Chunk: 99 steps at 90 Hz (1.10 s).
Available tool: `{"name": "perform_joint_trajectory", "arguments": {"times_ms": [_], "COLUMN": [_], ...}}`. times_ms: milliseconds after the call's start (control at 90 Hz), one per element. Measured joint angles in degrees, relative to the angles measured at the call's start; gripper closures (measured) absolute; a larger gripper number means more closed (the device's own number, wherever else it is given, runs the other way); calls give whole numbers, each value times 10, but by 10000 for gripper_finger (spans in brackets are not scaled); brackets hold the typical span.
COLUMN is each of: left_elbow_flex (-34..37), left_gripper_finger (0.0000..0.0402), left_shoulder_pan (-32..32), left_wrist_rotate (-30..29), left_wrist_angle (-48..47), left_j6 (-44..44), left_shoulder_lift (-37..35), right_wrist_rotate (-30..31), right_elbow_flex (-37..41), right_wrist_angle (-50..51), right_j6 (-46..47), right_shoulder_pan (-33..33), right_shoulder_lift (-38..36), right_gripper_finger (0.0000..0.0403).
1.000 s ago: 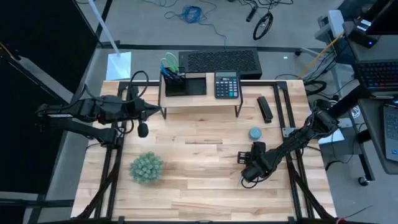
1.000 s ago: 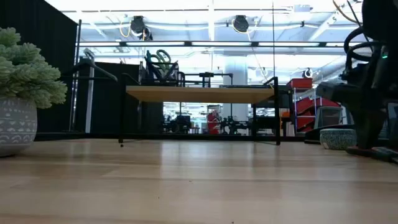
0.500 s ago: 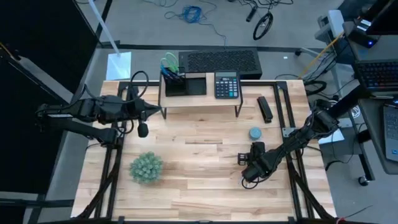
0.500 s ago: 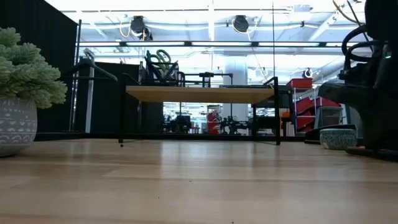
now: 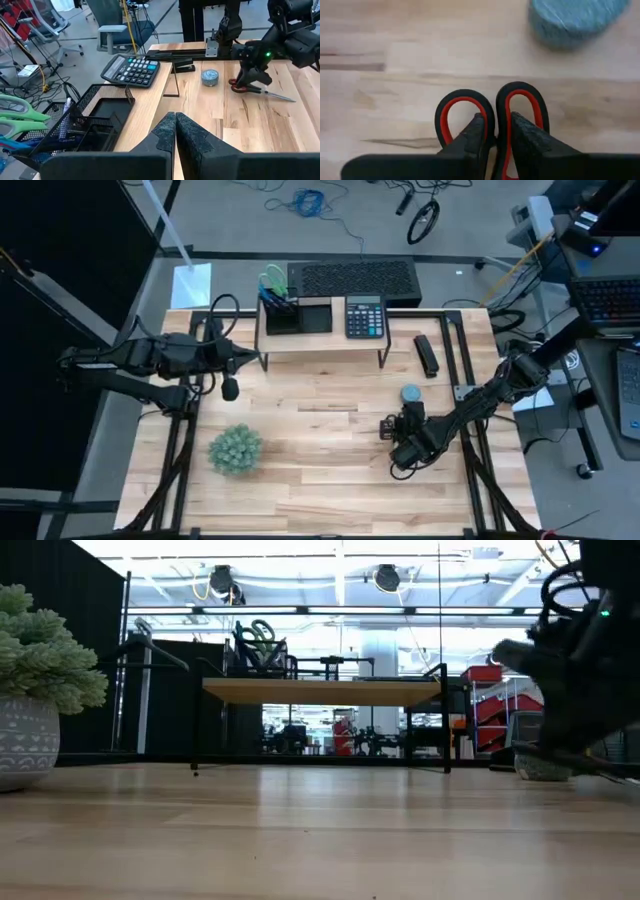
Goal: Pick and place office supplies into organizer
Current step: Put the black scissors into the desk organizer on the shelf
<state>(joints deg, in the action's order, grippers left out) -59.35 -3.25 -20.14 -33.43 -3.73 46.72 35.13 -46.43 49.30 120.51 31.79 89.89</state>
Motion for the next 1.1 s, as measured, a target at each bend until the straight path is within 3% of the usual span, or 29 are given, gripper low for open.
{"name": "perform_joint_trajectory", "arguments": {"times_ms": [122, 267, 567, 733, 900, 978, 1100], "left_elbow_flex": [0, 0, 0, 0, 0, 0, 0], "left_gripper_finger": [402, 402, 402, 402, 402, 402, 402], "left_shoulder_pan": [0, 0, 0, 0, 0, 0, 0], "left_wrist_rotate": [0, 0, 0, -7, -39, -58, -74], "left_wrist_angle": [0, 3, 21, 21, 21, 21, 21], "left_j6": [-1, -11, -12, -16, -17, -17, -17], "left_shoulder_lift": [0, 0, -1, -1, -1, -1, -1], "right_wrist_rotate": [72, 147, 170, 81, -1, -30, -71], "right_elbow_flex": [0, -1, -1, -1, -2, -20, -75], "right_wrist_angle": [-35, -131, -501, -792, -1019, -1043, -989], "right_j6": [-43, -167, -628, -951, -1127, -1167, -1194], "right_shoulder_pan": [-16, -51, -176, -242, -301, -328, -368], "right_shoulder_lift": [-8, -12, -12, -12, -14, -14, -11], "right_gripper_finger": [354, 353, 352, 352, 351, 351, 351]}}
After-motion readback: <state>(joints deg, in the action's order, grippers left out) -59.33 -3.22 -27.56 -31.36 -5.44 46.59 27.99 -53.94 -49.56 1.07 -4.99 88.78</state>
